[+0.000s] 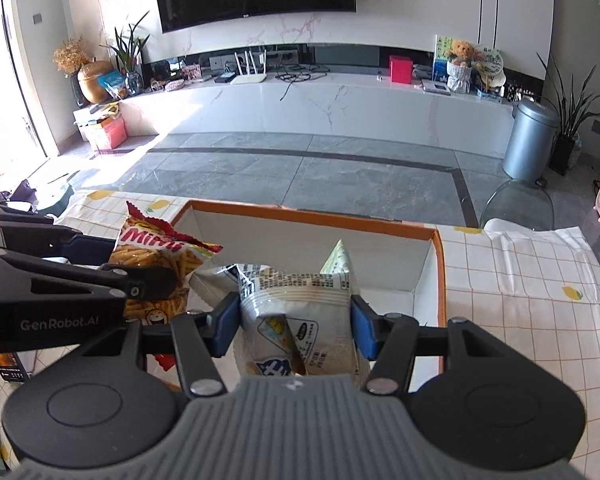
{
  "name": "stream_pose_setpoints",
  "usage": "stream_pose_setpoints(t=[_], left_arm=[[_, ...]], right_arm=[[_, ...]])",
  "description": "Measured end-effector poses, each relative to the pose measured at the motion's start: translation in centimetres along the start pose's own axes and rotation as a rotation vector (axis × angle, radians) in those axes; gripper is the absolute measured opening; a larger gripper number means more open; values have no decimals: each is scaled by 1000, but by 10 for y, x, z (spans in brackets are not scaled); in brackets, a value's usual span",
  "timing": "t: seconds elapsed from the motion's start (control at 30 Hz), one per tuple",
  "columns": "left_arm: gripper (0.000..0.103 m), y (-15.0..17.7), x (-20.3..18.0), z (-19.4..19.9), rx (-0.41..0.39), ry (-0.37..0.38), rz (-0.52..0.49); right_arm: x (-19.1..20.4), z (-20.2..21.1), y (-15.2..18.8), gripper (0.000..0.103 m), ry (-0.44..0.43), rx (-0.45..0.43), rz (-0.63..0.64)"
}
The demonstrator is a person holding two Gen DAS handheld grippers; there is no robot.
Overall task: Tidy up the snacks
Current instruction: 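Carry both bags into the orange box and open both tools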
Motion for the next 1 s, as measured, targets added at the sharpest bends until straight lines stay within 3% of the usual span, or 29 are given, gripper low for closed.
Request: stream_pose_setpoints(t=[0.33, 0.5, 0.73, 1.0], left_arm=[[42, 14, 21, -69, 220, -47, -32], [43, 25, 28, -86, 320, -117, -37], [43, 29, 22, -90, 366, -183, -101], [56, 20, 22, -83, 348, -219, -107]], right_arm=[[0, -84, 21, 56, -80, 209, -24], [2, -110, 34, 56, -124, 312, -75], [6, -128, 45, 56, -143, 399, -125], [7, -131, 47, 59, -147, 406, -153]])
Point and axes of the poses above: each gripper's, at about its wrist camera, not at the fingertips, and z roughly against the way its jaws point, x to its left, y to its underside, the point moved 7 cm from there along -z, roughly the way its jaws point, and after that the axes turned 6 degrees about z, right-handed, at the moved point
